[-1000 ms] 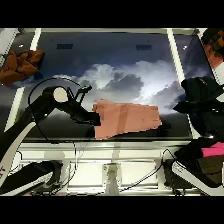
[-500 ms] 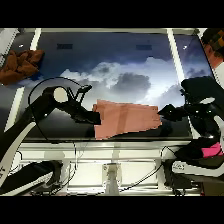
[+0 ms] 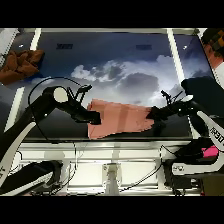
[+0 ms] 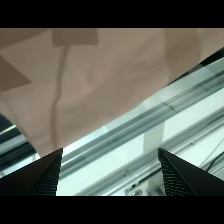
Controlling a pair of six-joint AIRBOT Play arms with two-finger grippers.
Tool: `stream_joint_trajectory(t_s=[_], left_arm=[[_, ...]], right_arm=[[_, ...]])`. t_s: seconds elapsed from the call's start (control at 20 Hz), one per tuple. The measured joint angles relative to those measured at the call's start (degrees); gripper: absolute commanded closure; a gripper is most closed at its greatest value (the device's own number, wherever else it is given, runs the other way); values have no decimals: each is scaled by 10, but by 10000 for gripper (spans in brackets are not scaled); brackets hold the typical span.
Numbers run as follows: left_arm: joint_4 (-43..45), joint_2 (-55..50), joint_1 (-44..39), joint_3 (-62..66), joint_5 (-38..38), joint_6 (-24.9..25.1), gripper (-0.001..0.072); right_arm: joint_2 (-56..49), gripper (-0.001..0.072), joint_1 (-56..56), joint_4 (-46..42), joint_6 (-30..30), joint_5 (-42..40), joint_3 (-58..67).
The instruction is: Fold the clothes and pants, and hang the long-sleeved shirts on hangers.
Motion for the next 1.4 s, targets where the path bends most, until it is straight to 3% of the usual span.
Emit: stream_joint_trajectory(t_s=[0.25,0.4,0.55,0.85,1.0,1.15,1.4], left_arm=[[-1,11,2,3,88,5,40],[-3,29,5,11,158,9,42],[-3,58,10,17,235,9,93],[9,118,21,20,335,11,93],[39,144,24,20,351,11,93],[66,163,24,20,360,11,92],[92,176,25,20,369,11,92]], right_arm=[[26,695,22,14,-7,17,102],[64,695,21,-26,6,-2,199],[97,695,6,-115,56,-51,291],[120,696,-102,-306,216,-103,419],[122,697,-183,-382,297,-59,448],[123,697,-260,-457,382,37,459],[124,694,-342,-591,410,188,464]])
